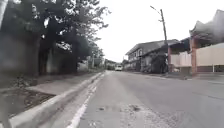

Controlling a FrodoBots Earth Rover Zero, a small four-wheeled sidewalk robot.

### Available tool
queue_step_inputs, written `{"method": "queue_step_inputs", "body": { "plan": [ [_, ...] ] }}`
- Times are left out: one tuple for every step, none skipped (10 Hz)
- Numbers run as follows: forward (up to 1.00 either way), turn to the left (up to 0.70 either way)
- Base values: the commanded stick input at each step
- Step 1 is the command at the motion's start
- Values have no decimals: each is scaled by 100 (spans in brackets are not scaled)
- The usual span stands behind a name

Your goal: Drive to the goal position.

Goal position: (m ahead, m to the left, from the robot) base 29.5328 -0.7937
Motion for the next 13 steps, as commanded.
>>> {"method": "queue_step_inputs", "body": {
  "plan": [
    [70, 0],
    [70, 0],
    [70, 0],
    [70, 0],
    [70, 0],
    [70, -2],
    [70, -16],
    [70, -2],
    [70, 0],
    [70, 0],
    [70, 0],
    [70, 0],
    [70, 0]
  ]
}}
